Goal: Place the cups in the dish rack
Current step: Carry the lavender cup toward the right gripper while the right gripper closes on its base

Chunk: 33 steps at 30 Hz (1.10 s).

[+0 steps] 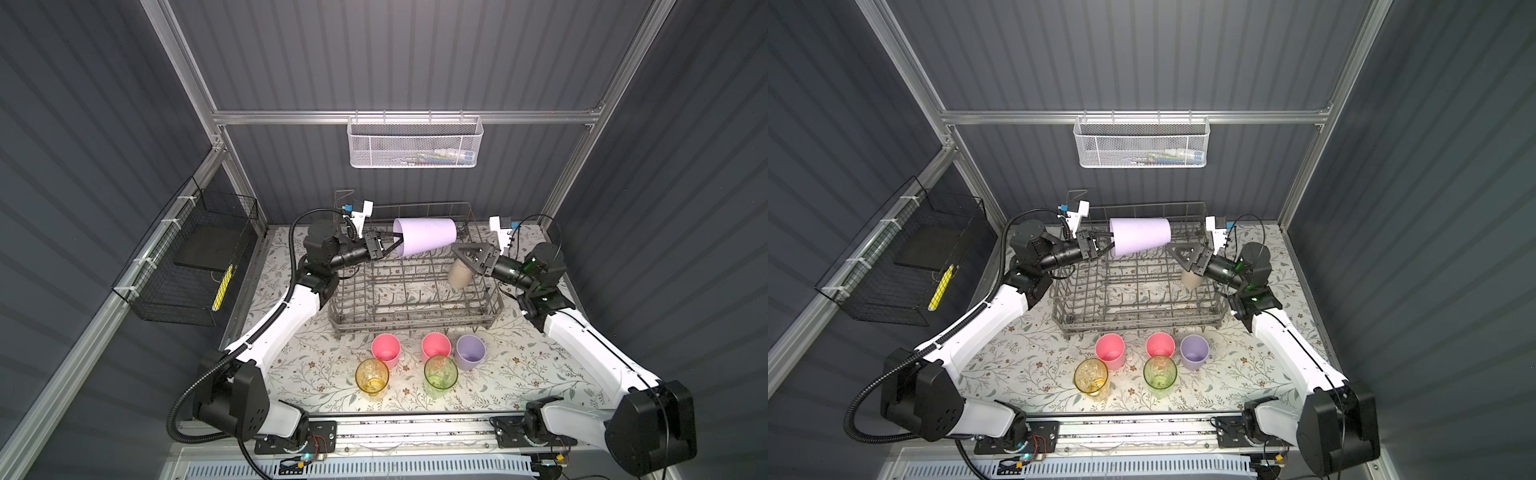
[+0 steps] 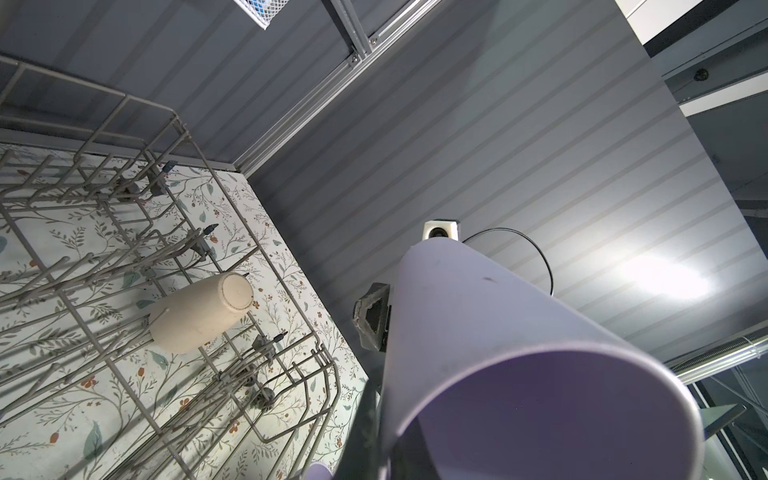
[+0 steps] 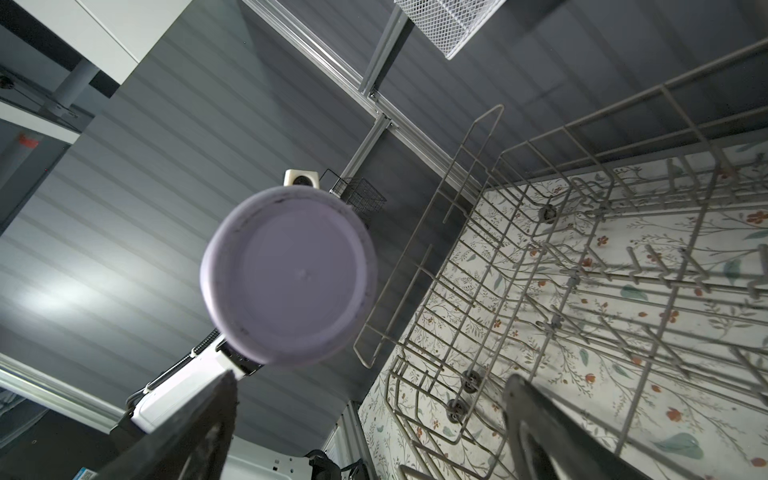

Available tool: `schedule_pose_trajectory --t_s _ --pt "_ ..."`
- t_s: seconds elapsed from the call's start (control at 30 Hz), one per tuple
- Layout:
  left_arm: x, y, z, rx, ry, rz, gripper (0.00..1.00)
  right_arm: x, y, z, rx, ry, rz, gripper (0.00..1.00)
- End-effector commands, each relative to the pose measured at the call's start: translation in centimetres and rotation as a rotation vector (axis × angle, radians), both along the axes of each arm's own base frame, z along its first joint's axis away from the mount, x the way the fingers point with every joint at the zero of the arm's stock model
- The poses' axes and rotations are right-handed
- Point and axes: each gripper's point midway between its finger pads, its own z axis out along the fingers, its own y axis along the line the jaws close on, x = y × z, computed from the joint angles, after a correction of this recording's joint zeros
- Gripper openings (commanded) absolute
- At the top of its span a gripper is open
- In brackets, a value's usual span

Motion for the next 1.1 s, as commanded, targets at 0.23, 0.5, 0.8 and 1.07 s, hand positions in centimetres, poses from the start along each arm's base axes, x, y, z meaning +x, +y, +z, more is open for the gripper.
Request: schedule_pose_trajectory --t_s 0.23,0.5,0.8,1.07 --pt "-0.7 -1.9 -0.5 -0.027 -0.001 -0.077 0.0 -0.3 0.9 1.8 0.041 -0.057 0.042 0.99" --pt "-1.2 -3.4 -1.6 -0.03 0.024 -0.128 0.0 0.4 1.5 2.1 0.07 -0.06 0.056 0.99" --pt "-1.2 -3.8 -2.6 -0.025 0.036 -0.145 0.0 0.7 1.6 2.5 0.103 -0.065 0.072 0.95" --pt "-1.1 -4.0 -2.8 -0.038 0.046 -0.156 0.0 0.5 2.1 2.6 0.137 -0.075 0.113 0.85"
